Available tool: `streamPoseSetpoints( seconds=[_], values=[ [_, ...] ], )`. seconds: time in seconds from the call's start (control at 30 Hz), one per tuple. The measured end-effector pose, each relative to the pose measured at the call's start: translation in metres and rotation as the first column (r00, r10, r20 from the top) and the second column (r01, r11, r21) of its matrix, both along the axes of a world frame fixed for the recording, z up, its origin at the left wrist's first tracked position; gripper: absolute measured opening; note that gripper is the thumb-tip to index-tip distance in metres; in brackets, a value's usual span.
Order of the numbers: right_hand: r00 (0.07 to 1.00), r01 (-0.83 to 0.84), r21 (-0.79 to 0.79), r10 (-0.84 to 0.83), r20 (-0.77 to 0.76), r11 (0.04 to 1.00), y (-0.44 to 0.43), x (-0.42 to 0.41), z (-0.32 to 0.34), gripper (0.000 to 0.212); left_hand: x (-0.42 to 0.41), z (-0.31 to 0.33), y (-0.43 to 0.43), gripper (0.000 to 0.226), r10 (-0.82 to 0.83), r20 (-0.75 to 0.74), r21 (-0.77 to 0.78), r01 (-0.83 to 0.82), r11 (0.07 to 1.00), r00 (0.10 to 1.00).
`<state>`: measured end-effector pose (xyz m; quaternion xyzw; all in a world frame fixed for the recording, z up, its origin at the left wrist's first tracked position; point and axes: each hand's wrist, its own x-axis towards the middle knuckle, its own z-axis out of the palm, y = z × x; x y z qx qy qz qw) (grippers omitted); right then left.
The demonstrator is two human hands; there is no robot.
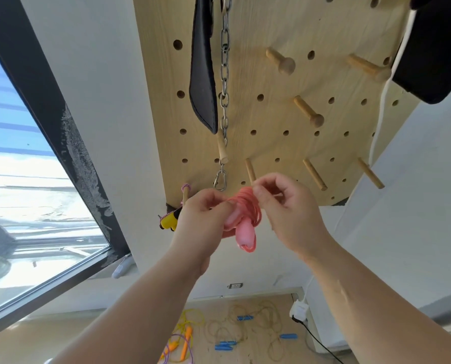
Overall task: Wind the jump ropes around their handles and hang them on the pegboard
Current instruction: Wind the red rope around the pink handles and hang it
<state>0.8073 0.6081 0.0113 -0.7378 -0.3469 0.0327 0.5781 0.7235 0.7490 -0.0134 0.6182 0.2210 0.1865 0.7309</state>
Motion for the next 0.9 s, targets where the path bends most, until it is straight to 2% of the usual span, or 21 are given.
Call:
streamPoseSetpoints(
  seconds=[0.1,0.2,0.4,0.47,0.53,0.67,0.73,0.8,0.9],
  values=[
    [1.0,0.016,-0.036,-0.016,0.017,0.999,-0.006,0.001,-0.01,0.005,-0.001,-0.007,0.0,0.012,0.096,0.031,-0.048,-0.094,0.994,0.995],
    [1.0,-0.004,-0.105,0.002,-0.024,0.995,-0.003,-0.005,-0.02,0.015,-0.002,-0.008,-0.006,0.024,0.101,0.041,-0.024,-0.1,0.995,0.994],
    [0.984,-0.031,-0.015,0.028,-0.173,0.999,0.004,-0.004,-0.023,0.017,0.0,-0.007,-0.01,0.023,0.139,0.014,0.262,-0.138,0.955,0.99],
    [0.975,-0.02,-0.026,0.014,-0.221,0.999,0.005,0.0,-0.023,0.015,0.004,-0.005,-0.007,0.018,0.101,-0.006,0.303,-0.094,0.948,0.995],
    [0.983,0.0,-0.06,-0.011,-0.182,0.998,0.007,0.005,-0.024,0.016,0.009,0.0,-0.002,0.012,0.041,-0.052,0.321,-0.022,0.947,0.998],
    [0.997,0.056,-0.177,-0.045,0.064,0.983,0.013,0.023,-0.023,0.014,0.028,0.01,0.015,0.016,-0.042,-0.126,0.371,0.086,0.925,0.991],
    [0.997,0.003,-0.243,0.015,0.072,0.97,0.018,0.036,-0.021,0.014,0.034,0.011,0.021,0.02,-0.011,-0.131,0.47,0.072,0.88,0.991],
    [0.996,-0.073,-0.269,0.085,0.034,0.96,0.025,0.046,-0.018,0.015,0.035,0.008,0.028,0.013,0.024,-0.122,0.549,0.047,0.835,0.992],
    [0.989,-0.103,-0.282,0.13,0.076,0.954,0.038,0.057,-0.014,0.012,0.034,0.007,0.038,0.013,0.021,-0.103,0.584,0.043,0.811,0.994]
  ],
)
